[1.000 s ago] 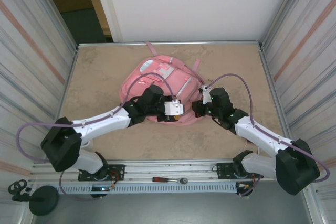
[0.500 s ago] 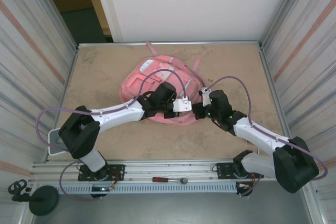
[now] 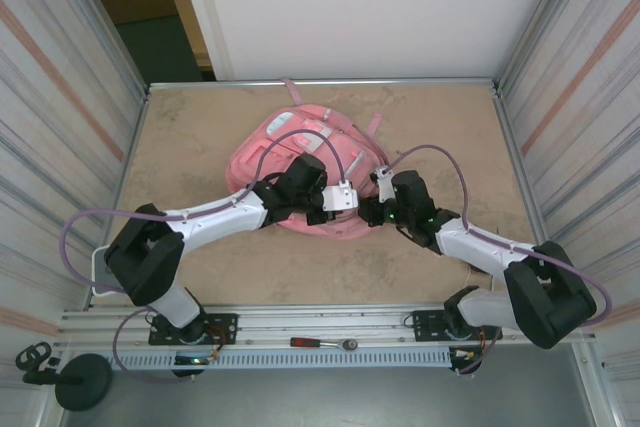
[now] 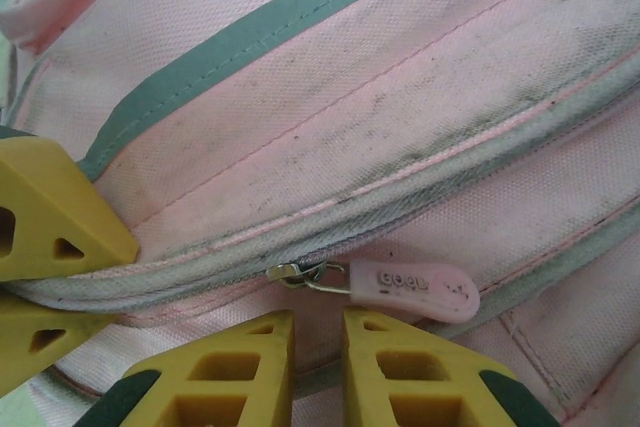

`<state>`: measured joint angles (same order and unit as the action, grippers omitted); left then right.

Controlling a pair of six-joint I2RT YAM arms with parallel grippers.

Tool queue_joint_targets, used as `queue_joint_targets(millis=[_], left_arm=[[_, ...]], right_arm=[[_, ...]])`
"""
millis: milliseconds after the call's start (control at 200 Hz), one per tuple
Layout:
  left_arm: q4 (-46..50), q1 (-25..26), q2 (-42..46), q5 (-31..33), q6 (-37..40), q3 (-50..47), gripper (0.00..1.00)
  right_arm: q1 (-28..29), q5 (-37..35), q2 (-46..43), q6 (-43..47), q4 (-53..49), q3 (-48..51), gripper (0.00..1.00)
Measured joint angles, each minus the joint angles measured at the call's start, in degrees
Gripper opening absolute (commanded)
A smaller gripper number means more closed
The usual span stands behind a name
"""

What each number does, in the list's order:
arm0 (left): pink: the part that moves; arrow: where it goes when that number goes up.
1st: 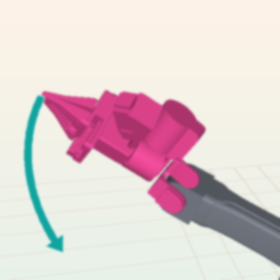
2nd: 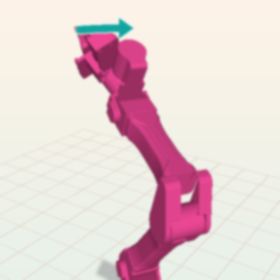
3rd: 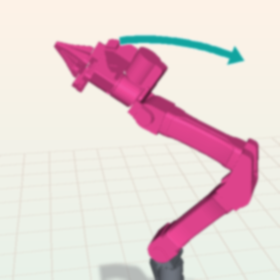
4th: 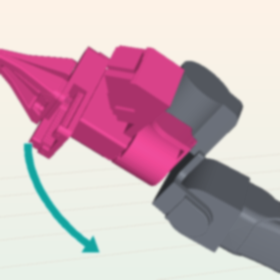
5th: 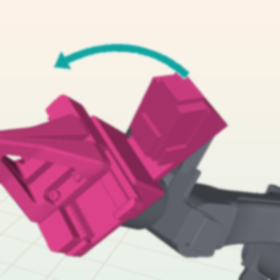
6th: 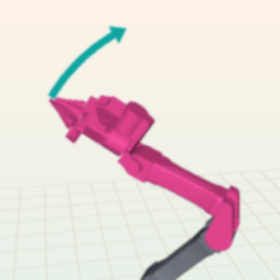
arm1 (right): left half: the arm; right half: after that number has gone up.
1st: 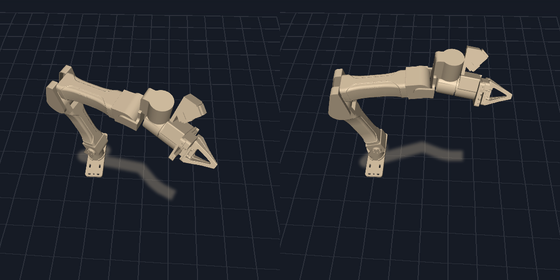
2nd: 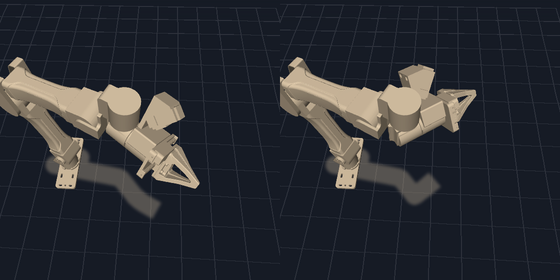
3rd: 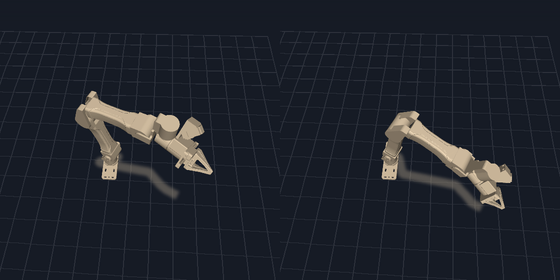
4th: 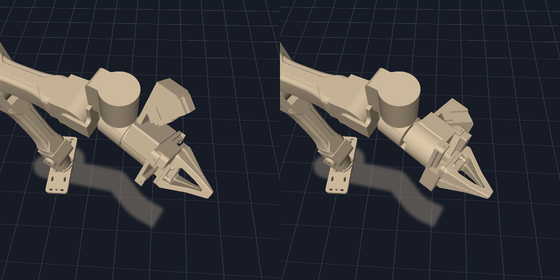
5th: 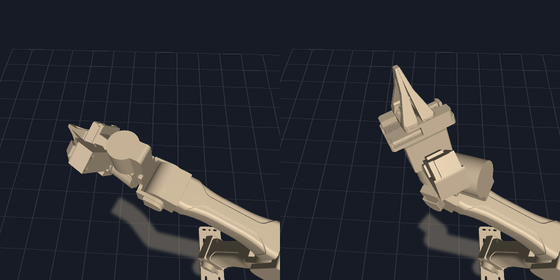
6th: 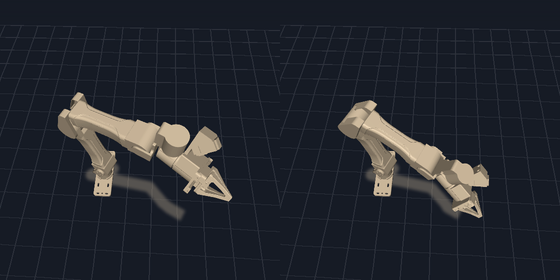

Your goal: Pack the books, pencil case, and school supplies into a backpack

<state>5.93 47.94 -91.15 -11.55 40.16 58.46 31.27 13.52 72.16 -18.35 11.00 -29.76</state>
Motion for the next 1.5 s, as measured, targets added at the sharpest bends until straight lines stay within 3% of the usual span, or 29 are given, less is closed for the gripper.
queue_joint_targets(millis=[145, 291, 476, 701, 852, 957, 1272, 1498], left_arm=[[-0.15, -0.5, 0.26, -0.37, 0.0, -0.24, 0.0], [-1.33, -2.08, 2.62, -2.29, 0.04, -2.84, 0.0], [-4.15, -6.6, 10.43, -6.73, 0.13, -10.6, 0.0], [-7.8, -9.01, 13.27, -9.81, -0.24, -15.52, 0.0], [-7.98, -8.98, 13.27, -10.19, -0.59, -15.52, 0.0], [-7.98, -9.01, 13.2, -10.38, -0.61, -15.52, 0.0], [-7.91, -9.27, 12.94, -11.02, -1.07, -15.39, 0.0], [-7.65, -9.27, 12.87, -11.02, -1.07, -15.17, 0.0]], right_arm=[[0.02, -0.98, 0.13, 0.33, 0.39, 0.0, 0.0], [-0.42, -3.72, -1.49, 0.85, -0.76, 0.0, 0.0], [-5.09, -7.72, -2.99, -0.55, -4.52, 0.0, 0.0], [-1.95, -6.43, -2.19, -0.59, -4.68, -0.02, 0.0], [1.09, -3.76, -3.69, 2.93, -3.89, -0.02, 0.25], [1.9, -2.27, -5.92, 6.29, -3.58, -0.04, 0.35], [1.88, 2.36, -2.97, 11.8, -3.69, -4.22, 0.48], [1.88, 4.61, 2.32, 12.66, -3.23, -5.22, 0.48]])
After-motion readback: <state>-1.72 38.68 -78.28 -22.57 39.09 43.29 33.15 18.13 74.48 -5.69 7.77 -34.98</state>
